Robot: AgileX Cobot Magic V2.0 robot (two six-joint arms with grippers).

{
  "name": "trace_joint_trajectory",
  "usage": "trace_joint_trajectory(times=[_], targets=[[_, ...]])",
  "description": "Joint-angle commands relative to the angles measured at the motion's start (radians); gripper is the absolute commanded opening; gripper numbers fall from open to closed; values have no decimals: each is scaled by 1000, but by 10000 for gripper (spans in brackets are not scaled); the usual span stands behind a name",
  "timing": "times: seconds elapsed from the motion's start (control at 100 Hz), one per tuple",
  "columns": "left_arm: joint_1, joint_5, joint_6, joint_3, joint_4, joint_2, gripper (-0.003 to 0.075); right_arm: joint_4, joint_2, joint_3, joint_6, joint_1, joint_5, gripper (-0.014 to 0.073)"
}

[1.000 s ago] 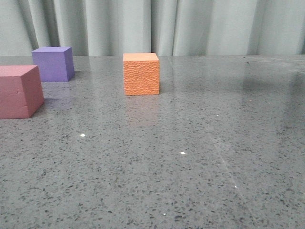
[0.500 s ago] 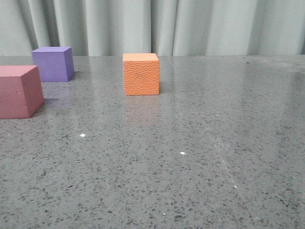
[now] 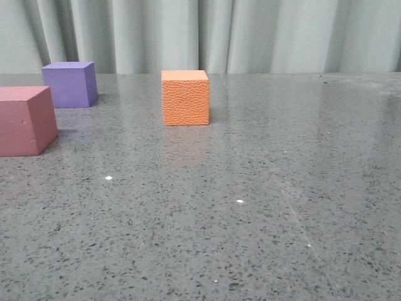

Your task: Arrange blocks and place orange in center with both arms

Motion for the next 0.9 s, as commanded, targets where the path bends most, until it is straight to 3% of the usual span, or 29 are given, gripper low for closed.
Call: trace_joint_trajectory(times=[0.0, 0.14, 0.21, 0.28, 0.47, 0.89], targets=[[0, -81, 2, 56, 0, 10, -11, -35, -43, -5, -7, -6, -45, 652], [0, -81, 2, 56, 0, 10, -11, -36, -90, 6, -7, -6, -43, 644], [0, -81, 2, 56, 0, 10, -11, -36, -91, 6, -7, -6, -42, 582], [0, -81, 2, 56, 0, 10, -11, -36, -90, 6, -7, -6, -43, 449], [0, -81, 2, 56, 0, 10, -11, -36, -90, 6, -7, -6, -43, -77], [0, -81, 2, 56, 0, 10, -11, -36, -90, 6, -5, -6, -42, -67]])
